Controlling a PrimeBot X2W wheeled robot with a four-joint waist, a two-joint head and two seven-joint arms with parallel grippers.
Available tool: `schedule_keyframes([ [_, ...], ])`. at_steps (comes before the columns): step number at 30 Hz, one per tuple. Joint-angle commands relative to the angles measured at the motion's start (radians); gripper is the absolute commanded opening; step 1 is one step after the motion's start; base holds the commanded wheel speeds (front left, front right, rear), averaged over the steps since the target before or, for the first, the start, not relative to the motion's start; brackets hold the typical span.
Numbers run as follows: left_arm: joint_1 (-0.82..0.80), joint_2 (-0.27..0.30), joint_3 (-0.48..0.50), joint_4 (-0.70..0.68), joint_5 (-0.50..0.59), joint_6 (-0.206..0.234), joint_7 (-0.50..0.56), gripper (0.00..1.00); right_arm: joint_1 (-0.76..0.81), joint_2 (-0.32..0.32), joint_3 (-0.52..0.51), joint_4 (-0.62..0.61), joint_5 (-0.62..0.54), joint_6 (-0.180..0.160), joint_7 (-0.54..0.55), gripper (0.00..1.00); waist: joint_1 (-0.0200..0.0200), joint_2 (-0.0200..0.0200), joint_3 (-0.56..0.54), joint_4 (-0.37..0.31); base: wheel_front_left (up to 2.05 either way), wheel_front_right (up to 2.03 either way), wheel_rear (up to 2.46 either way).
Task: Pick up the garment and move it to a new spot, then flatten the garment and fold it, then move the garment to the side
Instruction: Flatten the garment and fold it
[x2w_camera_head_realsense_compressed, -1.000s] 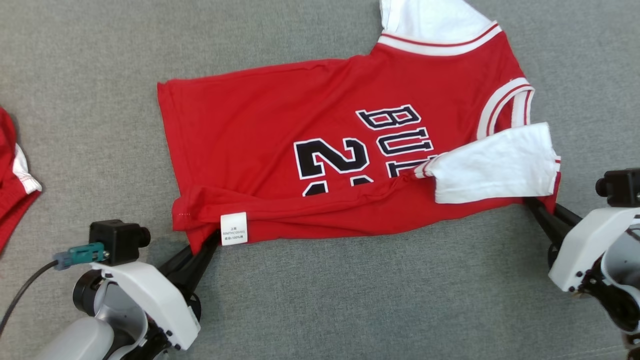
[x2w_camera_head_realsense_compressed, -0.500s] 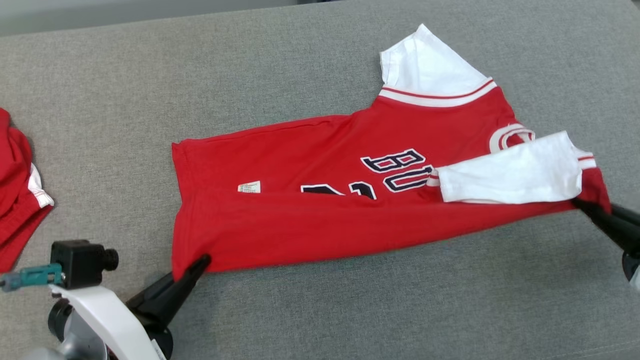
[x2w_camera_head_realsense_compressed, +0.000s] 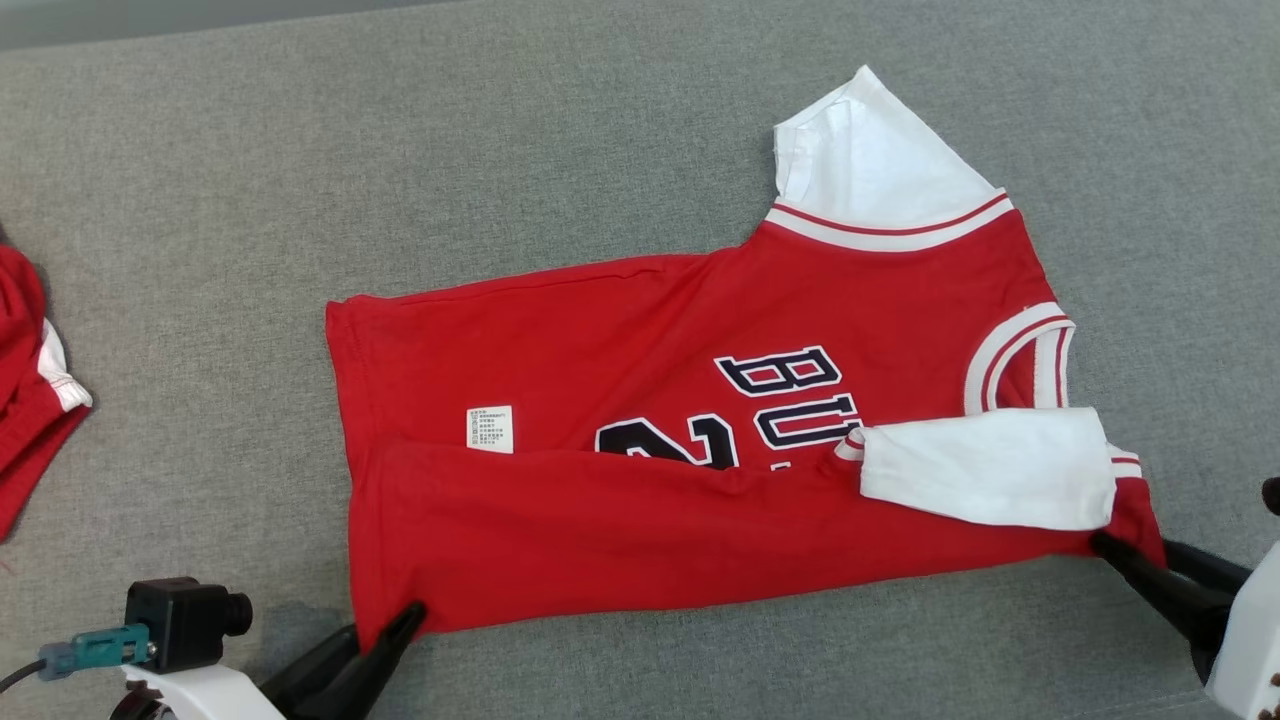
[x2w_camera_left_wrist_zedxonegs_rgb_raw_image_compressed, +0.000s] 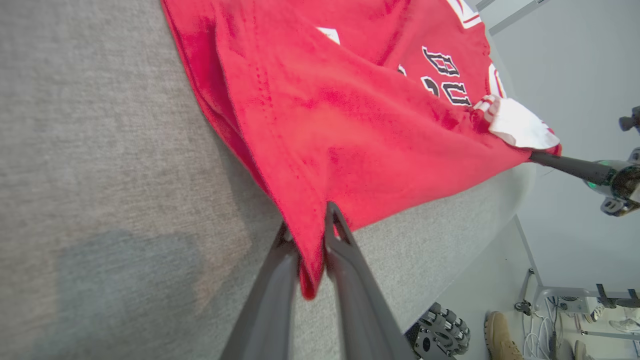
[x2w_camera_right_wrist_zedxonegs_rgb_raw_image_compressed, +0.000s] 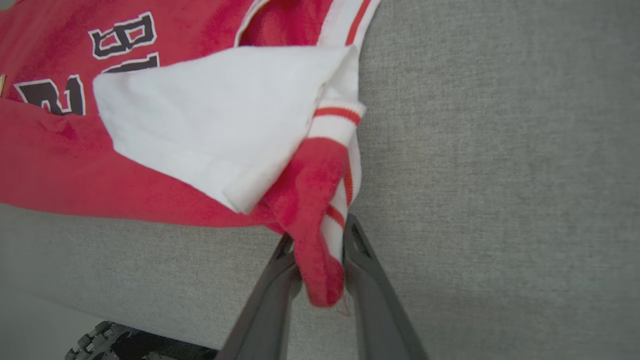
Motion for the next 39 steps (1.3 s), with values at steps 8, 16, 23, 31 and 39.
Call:
schedule_keyframes([
  [8, 0.018, 0.085, 0.065, -0.088, 0.078, 0.073, -0.05, 1.0, -0.021, -0.06, -0.082, -0.12, -0.037, 0.001, -0.034, 1.0, 0.0, 0.0, -0.004, 0.001, 0.0, 0.0, 0.0],
  [16, -0.191, 0.102, 0.119, -0.098, 0.162, 0.146, 0.003, 1.0, -0.311, -0.087, -0.09, -0.16, -0.142, 0.001, 0.012, 1.0, 0.0, 0.0, 0.039, 0.029, 0.0, 0.0, 0.0],
  [23, -0.503, -0.035, 0.029, 0.111, 0.248, 0.104, 0.099, 1.0, -0.657, 0.017, 0.058, 0.089, -0.318, 0.001, 0.012, 1.0, 0.0, 0.0, 0.12, 0.082, 0.0, 0.0, 0.0],
  [31, -0.702, -0.142, -0.073, 0.289, 0.303, 0.01, 0.172, 1.0, -0.9, 0.086, 0.14, 0.38, -0.427, 0.0, -0.034, 1.0, 0.0, 0.0, 0.185, 0.138, 0.0, 0.0, 0.0],
  [39, -0.757, -0.172, -0.11, 0.358, 0.314, -0.043, 0.186, 1.0, -0.991, 0.103, 0.186, 0.547, -0.451, 0.0, -0.076, 1.0, 0.0, 0.0, 0.205, 0.158, 0.0, 0.0, 0.0],
])
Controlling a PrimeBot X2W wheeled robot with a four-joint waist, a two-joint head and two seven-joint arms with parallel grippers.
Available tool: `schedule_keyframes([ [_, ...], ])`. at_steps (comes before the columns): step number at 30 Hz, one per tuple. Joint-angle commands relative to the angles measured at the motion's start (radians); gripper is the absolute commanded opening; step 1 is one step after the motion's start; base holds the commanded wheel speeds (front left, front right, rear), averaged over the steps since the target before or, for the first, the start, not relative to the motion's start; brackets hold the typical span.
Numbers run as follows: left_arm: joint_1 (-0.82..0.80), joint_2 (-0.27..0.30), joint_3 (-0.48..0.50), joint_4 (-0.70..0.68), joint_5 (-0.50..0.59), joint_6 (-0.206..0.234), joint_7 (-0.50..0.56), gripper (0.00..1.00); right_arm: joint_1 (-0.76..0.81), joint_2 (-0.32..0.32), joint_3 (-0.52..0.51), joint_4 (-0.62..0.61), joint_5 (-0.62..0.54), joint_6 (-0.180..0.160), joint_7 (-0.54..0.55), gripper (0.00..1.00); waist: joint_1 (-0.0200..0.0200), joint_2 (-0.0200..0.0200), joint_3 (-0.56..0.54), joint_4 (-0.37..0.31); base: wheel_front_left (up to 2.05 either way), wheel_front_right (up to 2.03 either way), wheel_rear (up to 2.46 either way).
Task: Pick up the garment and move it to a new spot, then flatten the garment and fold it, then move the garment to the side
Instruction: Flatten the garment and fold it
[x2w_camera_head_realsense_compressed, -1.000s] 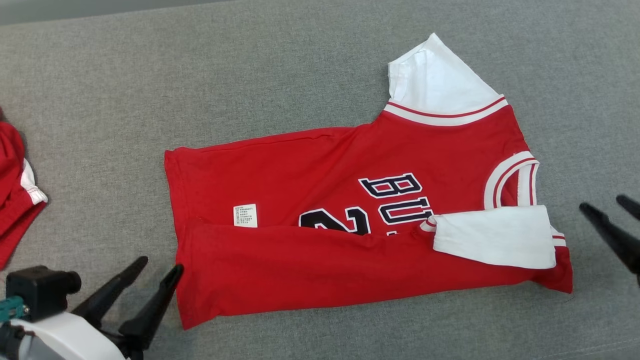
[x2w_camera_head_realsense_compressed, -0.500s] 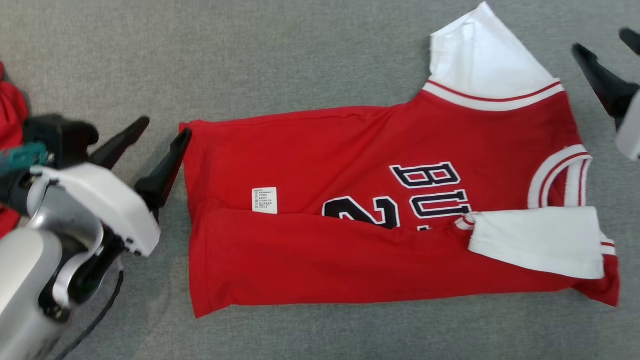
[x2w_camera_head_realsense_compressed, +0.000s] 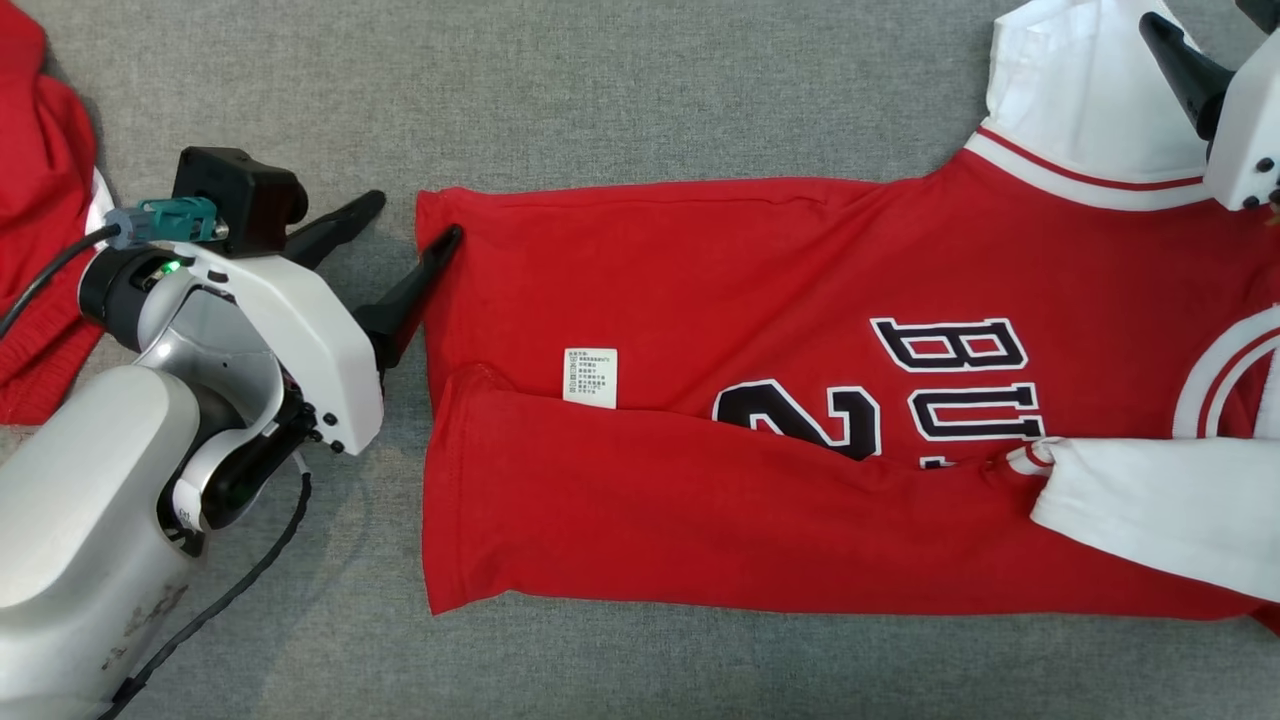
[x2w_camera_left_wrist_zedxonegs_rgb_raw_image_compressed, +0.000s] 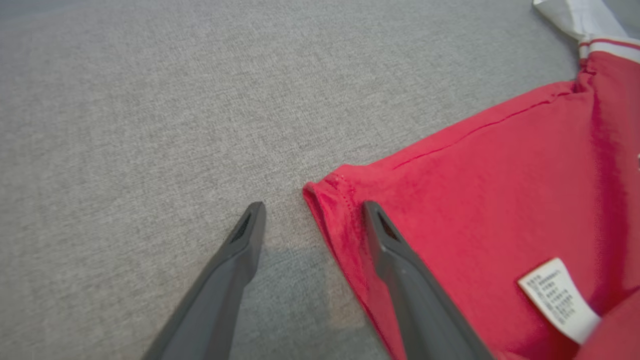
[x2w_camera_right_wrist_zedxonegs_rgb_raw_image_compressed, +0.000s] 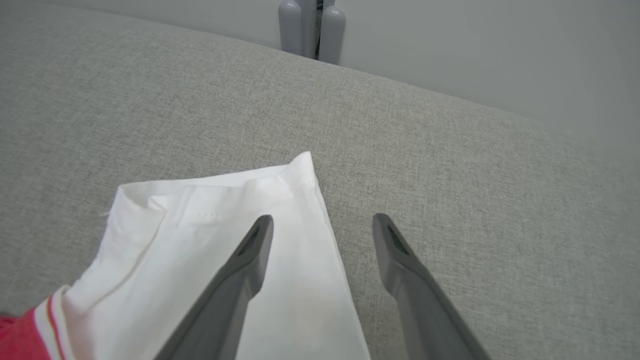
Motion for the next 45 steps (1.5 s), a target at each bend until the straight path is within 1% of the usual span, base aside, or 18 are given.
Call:
schedule_keyframes([
  [1, -0.023, 0.0, -0.004, 0.006, 0.0, -0.012, 0.001, 1.0, -0.022, 0.004, 0.011, 0.023, -0.003, 0.0, -0.014, 1.0, 0.0, 0.0, 0.005, 0.002, 0.0, 0.0, 0.0],
  [13, -0.035, -0.022, -0.047, 0.004, -0.001, -0.037, 0.044, 1.0, -0.096, 0.031, 0.091, 0.14, 0.005, 0.0, -0.059, 1.0, 0.0, 0.0, 0.025, 0.002, 0.0, 0.0, 0.0],
  [14, -0.038, -0.022, -0.054, 0.004, 0.001, -0.045, 0.046, 0.62, -0.1, 0.039, 0.1, 0.149, 0.013, 0.0, -0.065, 1.0, 0.0, 0.0, 0.026, 0.002, 0.0, 0.0, 0.0],
  [15, -0.038, -0.026, -0.057, 0.006, 0.001, -0.048, 0.045, 0.27, -0.102, 0.045, 0.114, 0.156, 0.021, 0.0, -0.067, 1.0, 0.0, 0.0, 0.026, 0.003, 0.0, 0.0, 0.0],
  [16, -0.039, -0.03, -0.06, 0.009, -0.005, -0.054, 0.049, 0.0, -0.104, 0.046, 0.131, 0.163, 0.029, 0.0, -0.068, 0.63, 0.0, 0.0, 0.025, 0.003, 0.0, 0.0, 0.0],
  [17, -0.041, -0.031, -0.067, 0.011, -0.009, -0.06, 0.056, 0.0, -0.108, 0.045, 0.142, 0.173, 0.039, 0.0, -0.075, 0.07, 0.0, 0.0, 0.023, 0.003, 0.0, 0.0, 0.0],
  [18, -0.041, -0.034, -0.065, 0.013, -0.012, -0.061, 0.051, 0.0, -0.11, 0.048, 0.149, 0.182, 0.05, 0.0, -0.084, 0.0, 0.0, 0.0, 0.021, 0.002, 0.0, 0.0, 0.0],
  [20, -0.045, -0.034, -0.058, 0.018, -0.013, -0.059, 0.042, 0.0, -0.119, 0.047, 0.162, 0.191, 0.065, 0.0, -0.116, 0.0, 0.0, 0.0, 0.015, 0.0, 0.0, 0.0, 0.0],
  [26, -0.038, -0.018, -0.017, 0.036, -0.009, -0.038, -0.014, 0.0, -0.135, 0.033, 0.149, 0.21, 0.131, 0.0, -0.217, 0.0, 0.0, 0.0, -0.02, -0.024, 0.0, 0.0, 0.0],
  [29, -0.015, -0.008, 0.002, 0.02, -0.021, -0.027, -0.04, 0.0, -0.108, 0.011, 0.157, 0.166, 0.185, 0.0, -0.26, 0.0, 0.0, 0.0, -0.046, -0.041, 0.0, 0.0, 0.0],
  [32, 0.021, 0.011, 0.023, -0.014, -0.033, -0.013, -0.065, 0.0, -0.053, -0.029, 0.172, 0.088, 0.238, 0.0, -0.302, 0.0, 0.0, 0.0, -0.074, -0.064, 0.0, 0.0, 0.0],
  [35, 0.078, 0.033, 0.037, -0.061, -0.045, 0.007, -0.089, 0.0, 0.034, -0.077, 0.168, -0.013, 0.291, 0.0, -0.347, 0.0, 0.0, 0.0, -0.108, -0.09, 0.0, 0.0, 0.0],
  [38, 0.148, 0.059, 0.05, -0.117, -0.06, 0.031, -0.113, 0.0, 0.157, -0.124, 0.148, -0.115, 0.325, 0.0, -0.38, 0.0, 0.0, 0.0, -0.137, -0.118, 0.0, 0.0, 0.0],
  [41, 0.227, 0.087, 0.064, -0.164, -0.071, 0.059, -0.144, 0.0, 0.292, -0.144, 0.111, -0.2, 0.347, 0.0, -0.406, 0.0, 0.0, 0.0, -0.172, -0.148, 0.0, 0.0, 0.0],
  [45, 0.342, 0.112, 0.083, -0.216, -0.098, 0.1, -0.189, 0.0, 0.467, -0.135, 0.057, -0.275, 0.354, 0.0, -0.432, 0.0, 0.0, 0.0, -0.224, -0.182, 0.0, 0.0, 0.0],
])
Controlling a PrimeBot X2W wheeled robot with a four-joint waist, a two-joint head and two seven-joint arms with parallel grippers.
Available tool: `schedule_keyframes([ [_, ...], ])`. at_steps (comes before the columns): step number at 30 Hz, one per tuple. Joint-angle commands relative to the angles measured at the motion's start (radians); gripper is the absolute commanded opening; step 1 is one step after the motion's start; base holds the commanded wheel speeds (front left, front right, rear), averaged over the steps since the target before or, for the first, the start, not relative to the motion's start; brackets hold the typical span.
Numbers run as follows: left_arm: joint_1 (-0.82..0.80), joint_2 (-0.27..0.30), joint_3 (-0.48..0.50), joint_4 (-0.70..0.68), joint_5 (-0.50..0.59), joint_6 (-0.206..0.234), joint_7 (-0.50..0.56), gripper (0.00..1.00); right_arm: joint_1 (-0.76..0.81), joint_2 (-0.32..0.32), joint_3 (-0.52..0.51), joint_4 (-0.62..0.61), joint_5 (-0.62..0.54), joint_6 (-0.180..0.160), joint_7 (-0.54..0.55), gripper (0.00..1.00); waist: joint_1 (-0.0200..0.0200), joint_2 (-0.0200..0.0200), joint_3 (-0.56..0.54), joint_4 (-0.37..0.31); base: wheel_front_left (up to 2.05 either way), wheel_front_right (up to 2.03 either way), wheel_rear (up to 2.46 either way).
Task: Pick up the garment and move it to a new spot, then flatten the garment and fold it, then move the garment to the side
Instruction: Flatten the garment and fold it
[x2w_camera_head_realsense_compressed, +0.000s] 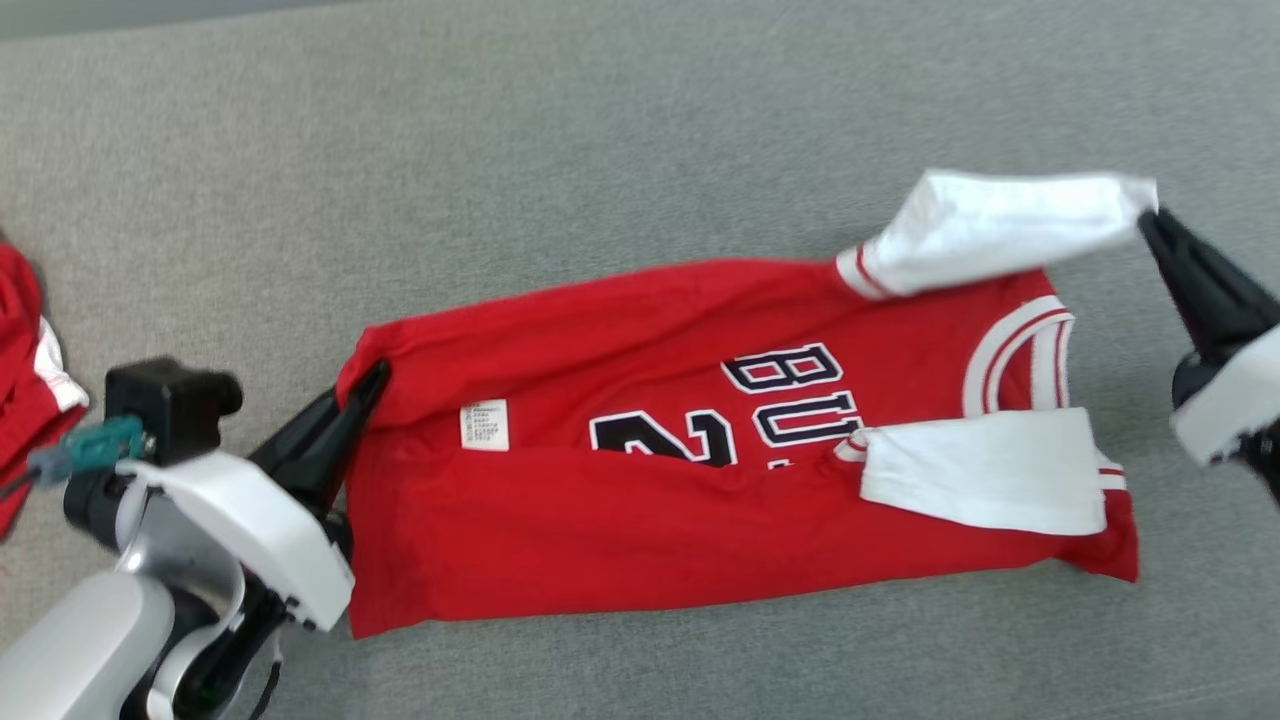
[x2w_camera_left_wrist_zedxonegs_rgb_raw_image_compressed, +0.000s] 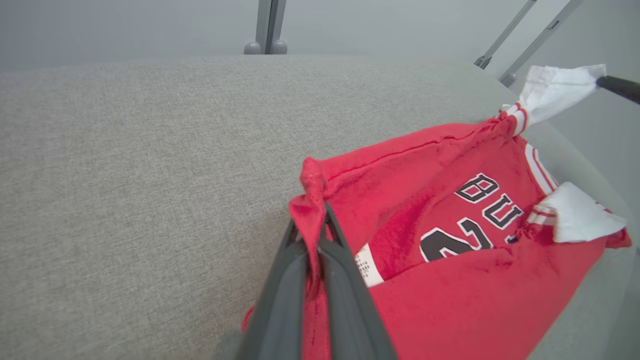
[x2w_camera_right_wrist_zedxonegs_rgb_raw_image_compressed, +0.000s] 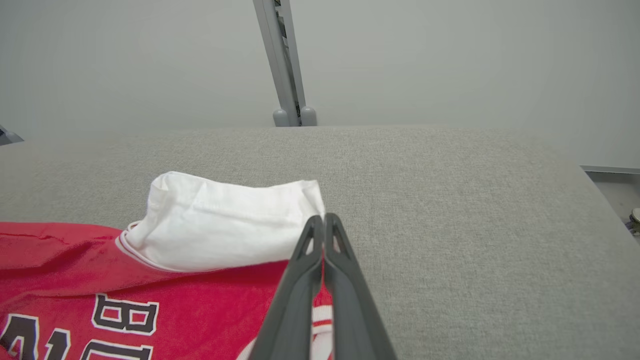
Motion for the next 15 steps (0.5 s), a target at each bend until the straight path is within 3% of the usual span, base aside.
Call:
schedule_keyframes([
  [1, 0.033, 0.01, 0.014, -0.015, -0.015, 0.015, -0.016, 0.0, 0.048, 0.007, -0.014, -0.019, 0.0, 0.0, -0.01, 0.0, 0.0, 0.0, -0.045, -0.037, 0.0, 0.0, 0.0],
  [8, 0.211, 0.031, 0.045, -0.108, -0.065, 0.081, -0.087, 0.0, 0.249, 0.073, -0.067, -0.079, -0.007, 0.0, -0.005, 0.0, 0.0, 0.0, -0.084, -0.067, 0.0, 0.0, 0.0],
  [15, 0.309, 0.03, 0.043, -0.131, -0.082, 0.106, -0.124, 0.0, 0.312, 0.125, -0.073, -0.065, -0.024, 0.0, -0.003, 0.0, 0.0, 0.0, -0.088, -0.067, 0.0, 0.0, 0.0],
])
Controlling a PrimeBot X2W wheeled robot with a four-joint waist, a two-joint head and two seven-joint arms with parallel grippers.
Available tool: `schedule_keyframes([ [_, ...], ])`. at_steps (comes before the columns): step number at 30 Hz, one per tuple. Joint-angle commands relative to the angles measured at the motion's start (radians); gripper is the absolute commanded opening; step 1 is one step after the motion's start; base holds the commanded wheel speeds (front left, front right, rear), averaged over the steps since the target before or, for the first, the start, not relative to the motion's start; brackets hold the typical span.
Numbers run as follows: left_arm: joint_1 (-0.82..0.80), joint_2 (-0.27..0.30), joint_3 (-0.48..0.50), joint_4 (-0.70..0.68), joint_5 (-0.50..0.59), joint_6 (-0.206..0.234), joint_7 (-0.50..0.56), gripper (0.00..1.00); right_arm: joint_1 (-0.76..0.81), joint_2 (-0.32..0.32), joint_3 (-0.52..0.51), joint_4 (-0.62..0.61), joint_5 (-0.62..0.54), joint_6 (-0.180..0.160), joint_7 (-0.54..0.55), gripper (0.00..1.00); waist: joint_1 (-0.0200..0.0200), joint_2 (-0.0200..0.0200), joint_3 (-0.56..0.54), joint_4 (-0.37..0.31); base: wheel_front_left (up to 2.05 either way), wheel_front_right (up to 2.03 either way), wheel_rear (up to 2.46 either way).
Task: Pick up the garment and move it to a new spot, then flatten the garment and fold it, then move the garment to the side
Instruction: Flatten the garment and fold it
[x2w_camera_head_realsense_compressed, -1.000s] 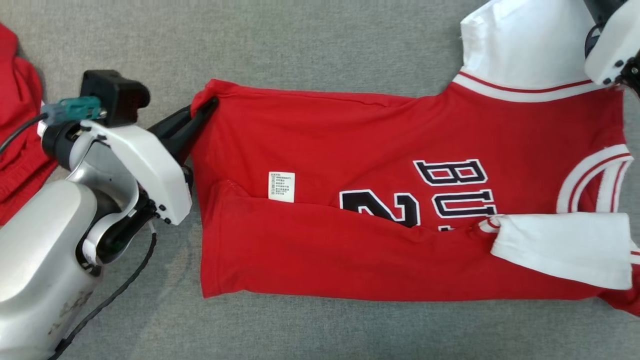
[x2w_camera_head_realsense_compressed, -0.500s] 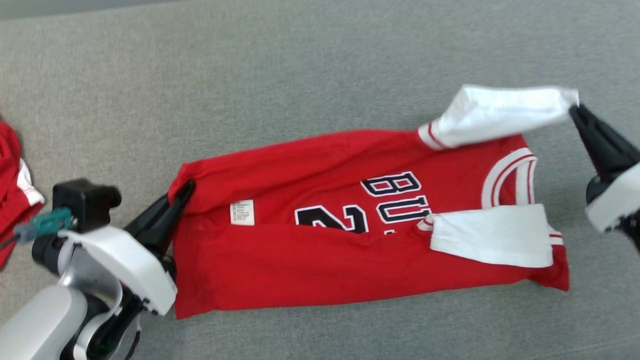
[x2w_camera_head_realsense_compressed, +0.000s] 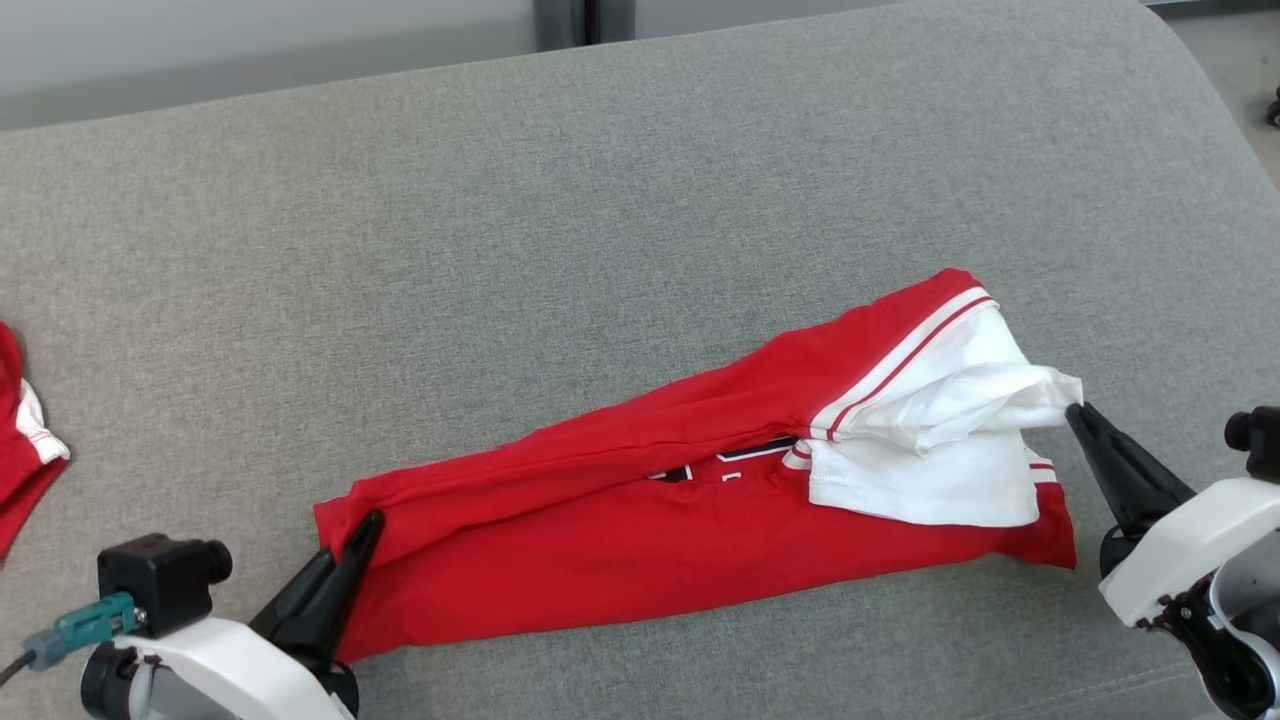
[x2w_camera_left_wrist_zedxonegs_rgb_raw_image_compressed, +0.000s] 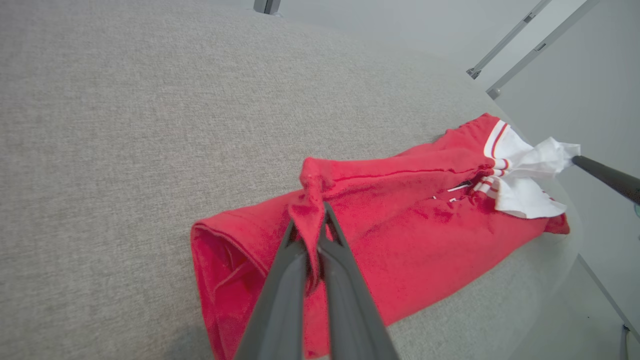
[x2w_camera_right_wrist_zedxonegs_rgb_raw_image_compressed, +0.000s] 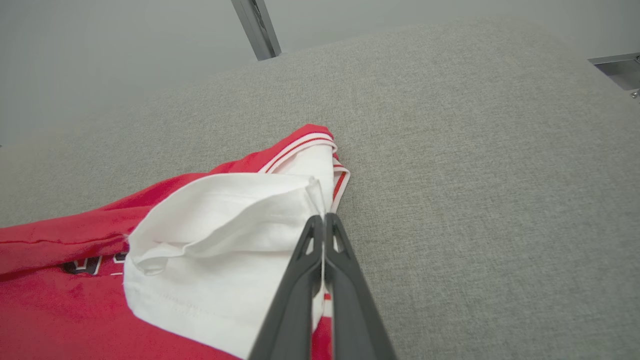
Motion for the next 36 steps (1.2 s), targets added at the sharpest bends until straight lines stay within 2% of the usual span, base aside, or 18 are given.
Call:
schedule_keyframes([
  [1, 0.015, 0.001, 0.004, -0.005, 0.001, 0.008, -0.013, 0.0, 0.012, 0.003, -0.007, 0.008, -0.007, 0.0, -0.001, 0.0, 0.0, 0.0, 0.0, 0.003, 0.0, 0.0, 0.0],
  [2, 0.026, -0.005, 0.007, -0.003, -0.004, 0.014, -0.021, 0.05, 0.013, 0.006, -0.012, 0.015, -0.017, 0.0, 0.0, 0.0, 0.0, 0.0, 0.0, 0.005, 0.0, 0.0, 0.0],
  [3, 0.036, -0.007, 0.005, 0.0, -0.003, 0.019, -0.027, 0.33, 0.014, 0.007, -0.007, 0.021, -0.029, 0.0, 0.009, 0.0, 0.0, 0.0, 0.0, 0.006, 0.0, 0.0, 0.0],
  [4, 0.043, -0.008, -0.005, 0.003, 0.002, 0.015, -0.026, 0.62, 0.014, 0.009, 0.008, 0.023, -0.034, 0.0, 0.017, 0.3, 0.0, 0.0, 0.0, 0.008, 0.0, 0.0, 0.0],
  [5, 0.053, -0.012, -0.011, 0.005, 0.004, 0.013, -0.028, 0.8, 0.013, 0.011, 0.01, 0.026, -0.036, 0.0, 0.02, 0.4, 0.0, 0.0, 0.0, 0.01, 0.0, 0.0, 0.0],
  [6, 0.06, -0.015, -0.018, 0.012, 0.007, 0.013, -0.032, 0.93, 0.012, 0.009, 0.012, 0.027, -0.044, 0.0, 0.026, 0.67, 0.0, 0.0, -0.001, 0.012, 0.0, 0.0, 0.0],
  [7, 0.069, -0.021, -0.018, 0.022, 0.002, 0.02, -0.036, 1.0, 0.017, 0.009, 0.015, 0.03, -0.043, 0.0, 0.039, 1.0, 0.0, 0.0, -0.003, 0.015, 0.0, 0.0, 0.0],
  [13, 0.132, -0.036, 0.004, 0.138, 0.046, 0.064, -0.152, 1.0, 0.075, -0.032, -0.005, -0.016, -0.032, 0.0, 0.108, 1.0, 0.0, 0.0, -0.036, 0.029, 0.0, 0.0, 0.0],
  [16, 0.161, -0.05, 0.042, 0.181, 0.087, 0.089, -0.229, 1.0, 0.11, -0.052, -0.071, -0.062, -0.028, 0.0, 0.13, 1.0, 0.0, 0.0, -0.056, 0.033, 0.0, 0.0, 0.0],
  [20, 0.175, -0.116, 0.149, 0.21, 0.196, 0.119, -0.259, 1.0, 0.149, -0.07, -0.176, -0.111, -0.03, 0.0, 0.179, 1.0, 0.0, 0.0, -0.082, 0.049, 0.0, 0.0, 0.0],
  [24, 0.215, -0.242, 0.287, 0.192, 0.377, 0.073, -0.259, 1.0, 0.154, -0.048, -0.241, -0.121, -0.056, 0.0, 0.238, 1.0, 0.0, 0.0, -0.103, 0.072, 0.0, 0.0, 0.0],
  [29, 0.24, -0.39, 0.423, 0.181, 0.543, -0.03, -0.26, 1.0, 0.091, -0.01, -0.229, -0.061, -0.089, 0.0, 0.319, 1.0, 0.0, 0.0, -0.107, 0.101, 0.0, 0.0, 0.0],
  [32, 0.25, -0.451, 0.473, 0.198, 0.607, -0.101, -0.26, 1.0, 0.047, 0.008, -0.216, 0.004, -0.117, 0.0, 0.359, 1.0, 0.0, 0.0, -0.098, 0.125, 0.0, 0.0, 0.0],
  [36, 0.246, -0.507, 0.525, 0.218, 0.666, -0.174, -0.26, 1.0, -0.001, 0.019, -0.202, 0.093, -0.148, 0.0, 0.391, 1.0, 0.0, 0.0, -0.084, 0.155, 0.0, 0.0, 0.0],
])
